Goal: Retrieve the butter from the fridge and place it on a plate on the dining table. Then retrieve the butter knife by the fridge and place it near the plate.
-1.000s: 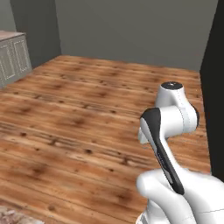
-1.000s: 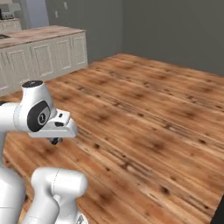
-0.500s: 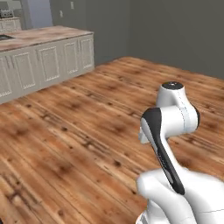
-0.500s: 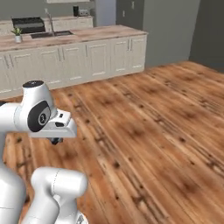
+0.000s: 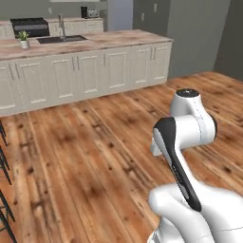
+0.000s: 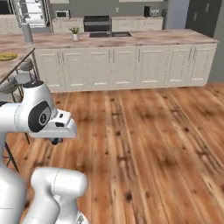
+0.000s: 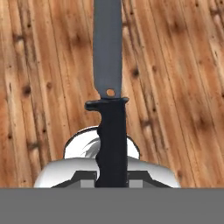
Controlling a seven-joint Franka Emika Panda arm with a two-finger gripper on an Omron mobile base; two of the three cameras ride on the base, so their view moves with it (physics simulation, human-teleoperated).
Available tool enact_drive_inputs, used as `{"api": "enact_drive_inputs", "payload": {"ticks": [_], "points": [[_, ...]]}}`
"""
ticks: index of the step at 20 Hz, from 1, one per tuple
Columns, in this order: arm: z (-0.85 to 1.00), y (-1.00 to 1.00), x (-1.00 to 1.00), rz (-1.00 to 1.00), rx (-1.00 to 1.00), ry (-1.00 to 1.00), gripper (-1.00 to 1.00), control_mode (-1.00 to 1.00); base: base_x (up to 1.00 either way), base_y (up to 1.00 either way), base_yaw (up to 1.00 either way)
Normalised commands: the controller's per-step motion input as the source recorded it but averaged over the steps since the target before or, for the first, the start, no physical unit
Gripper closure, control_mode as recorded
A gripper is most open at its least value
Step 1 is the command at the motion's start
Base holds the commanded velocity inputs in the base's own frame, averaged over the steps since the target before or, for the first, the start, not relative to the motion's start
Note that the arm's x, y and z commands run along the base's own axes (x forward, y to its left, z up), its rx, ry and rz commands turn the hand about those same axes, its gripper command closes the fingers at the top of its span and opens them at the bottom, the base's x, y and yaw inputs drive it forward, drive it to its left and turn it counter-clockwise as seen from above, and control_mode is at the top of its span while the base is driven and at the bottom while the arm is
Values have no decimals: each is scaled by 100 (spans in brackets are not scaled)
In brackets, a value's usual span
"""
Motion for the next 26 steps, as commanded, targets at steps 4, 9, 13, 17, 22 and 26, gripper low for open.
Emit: {"api": "enact_drive_inputs", "payload": {"ticks": [4, 9, 13, 17, 22, 26], "points": [[0, 0, 0, 0, 0, 0, 100, 100, 100, -38, 57], [0, 0, 0, 0, 0, 0, 100, 100, 100, -45, 52], [0, 0, 0, 0, 0, 0, 100, 100, 100, -47, 49], [0, 0, 0, 0, 0, 0, 100, 100, 100, -52, 36], [0, 0, 0, 0, 0, 0, 100, 100, 100, -57, 36], [0, 0, 0, 0, 0, 0, 100, 100, 100, -74, 38]]}}
